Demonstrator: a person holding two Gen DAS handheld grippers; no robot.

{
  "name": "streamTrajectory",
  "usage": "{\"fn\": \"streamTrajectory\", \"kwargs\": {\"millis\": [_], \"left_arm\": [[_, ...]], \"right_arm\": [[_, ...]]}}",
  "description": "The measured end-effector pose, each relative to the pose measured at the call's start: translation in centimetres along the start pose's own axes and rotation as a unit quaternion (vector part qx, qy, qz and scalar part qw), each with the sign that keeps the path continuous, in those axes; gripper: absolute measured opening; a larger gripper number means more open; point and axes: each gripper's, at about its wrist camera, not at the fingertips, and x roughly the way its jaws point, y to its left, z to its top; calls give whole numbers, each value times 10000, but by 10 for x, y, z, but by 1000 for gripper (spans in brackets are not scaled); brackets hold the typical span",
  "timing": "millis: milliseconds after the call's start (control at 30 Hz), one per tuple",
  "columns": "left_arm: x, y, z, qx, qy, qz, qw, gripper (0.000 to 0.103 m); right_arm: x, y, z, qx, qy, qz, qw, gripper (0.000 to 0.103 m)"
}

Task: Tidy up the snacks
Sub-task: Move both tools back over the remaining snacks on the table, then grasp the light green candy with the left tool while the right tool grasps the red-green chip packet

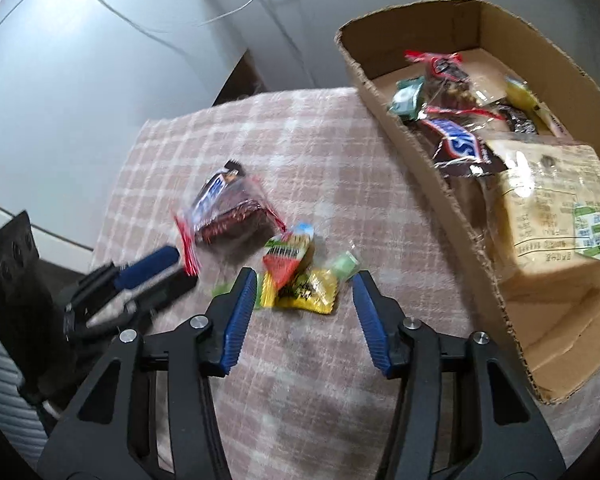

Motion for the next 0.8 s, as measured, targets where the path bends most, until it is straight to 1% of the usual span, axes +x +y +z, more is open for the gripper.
{"fn": "streamTrajectory", "kwargs": {"millis": [100, 167, 267, 367, 433, 533, 600, 633, 667, 733, 800], "left_arm": [[4, -9, -2, 188, 90, -74, 9998, 35], [7, -16, -3, 310, 100, -61, 9995, 35], [6, -20, -2, 401, 48, -17, 9992, 35], [3, -17, 0, 347, 42, -112, 9993, 35], [5, -16, -1, 357, 111, -185, 9991, 35], [14, -19, -6, 479, 250, -59, 9985, 35], [19, -23, -8, 599, 328, -43, 9977, 35], [20, -26, -9, 667, 331, 8, 9972, 35], [21, -28, -10, 732, 340, 62, 9967, 35], [23, -31, -10, 816, 332, 119, 9960, 35], [25, -34, -9, 876, 323, 138, 9955, 35]], "right_arm": [[5, -4, 1, 153, -9, -5, 9999, 52], [6, -5, 2, 204, -40, 28, 9998, 49], [1, 0, 0, 89, -158, 17, 9998, 49], [-5, 11, 1, -139, -231, -46, 9996, 49], [-3, 13, 3, -137, -171, -57, 9997, 49], [5, 16, 10, -111, -48, -43, 9999, 49], [12, 20, 14, -203, 18, -97, 9997, 49], [16, 23, 15, -266, 64, -107, 9996, 47], [20, 25, 15, -329, 130, -98, 9993, 43], [30, 29, 15, -419, 319, -127, 9985, 42], [38, 31, 17, -419, 414, -159, 9981, 41]]}}
